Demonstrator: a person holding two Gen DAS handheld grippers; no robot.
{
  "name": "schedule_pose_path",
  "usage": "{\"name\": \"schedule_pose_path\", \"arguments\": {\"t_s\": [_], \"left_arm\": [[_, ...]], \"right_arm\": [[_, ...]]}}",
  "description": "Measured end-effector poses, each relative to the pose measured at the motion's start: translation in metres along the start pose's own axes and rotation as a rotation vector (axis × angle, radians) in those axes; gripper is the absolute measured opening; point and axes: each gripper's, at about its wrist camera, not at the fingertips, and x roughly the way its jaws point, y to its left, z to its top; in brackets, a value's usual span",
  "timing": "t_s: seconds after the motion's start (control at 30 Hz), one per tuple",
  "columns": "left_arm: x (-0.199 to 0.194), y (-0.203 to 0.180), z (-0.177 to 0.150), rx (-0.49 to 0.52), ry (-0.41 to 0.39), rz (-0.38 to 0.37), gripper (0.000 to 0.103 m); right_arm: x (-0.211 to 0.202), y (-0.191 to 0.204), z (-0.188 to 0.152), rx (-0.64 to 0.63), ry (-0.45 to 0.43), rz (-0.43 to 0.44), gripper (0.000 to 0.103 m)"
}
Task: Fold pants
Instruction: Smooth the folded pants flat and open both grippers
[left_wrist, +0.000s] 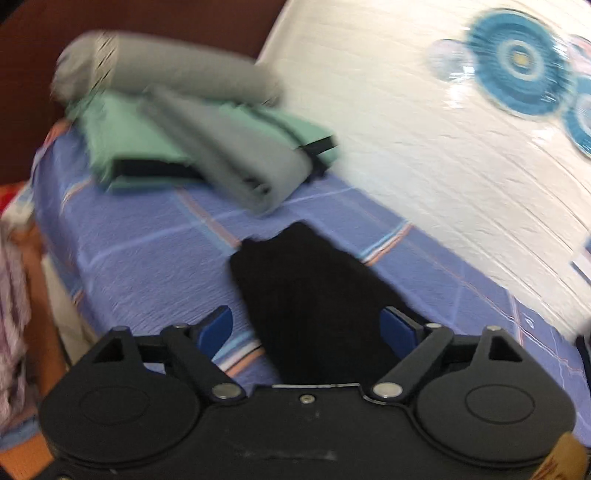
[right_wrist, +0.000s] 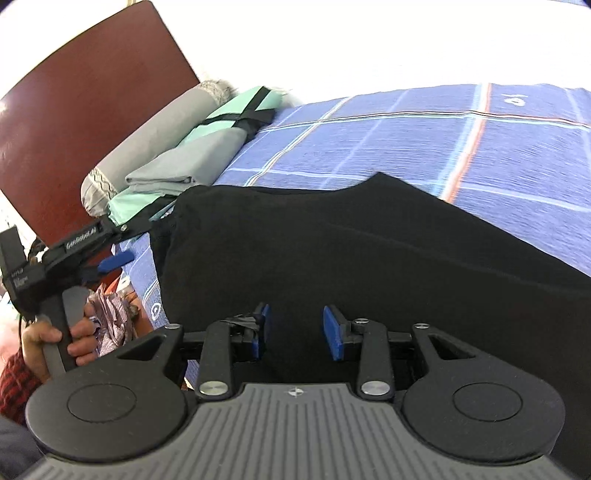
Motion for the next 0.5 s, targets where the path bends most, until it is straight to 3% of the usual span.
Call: {"name": "schedule_pose_path", "arguments": {"t_s": [0.23, 0.5], "left_arm": [[0.056, 0.021, 0.0, -0.084, 0.116, -0.109, 0.083], [0.092, 0.029, 0.008, -0.06, 0.105, -0.187, 0.083]], "right_arm": [[0.027, 0.02, 0.008, -0.018, 0.051, -0.006, 0.059], [0.062, 0.037, 0.015, -0.027, 0.106, -0.014, 0.059]]}}
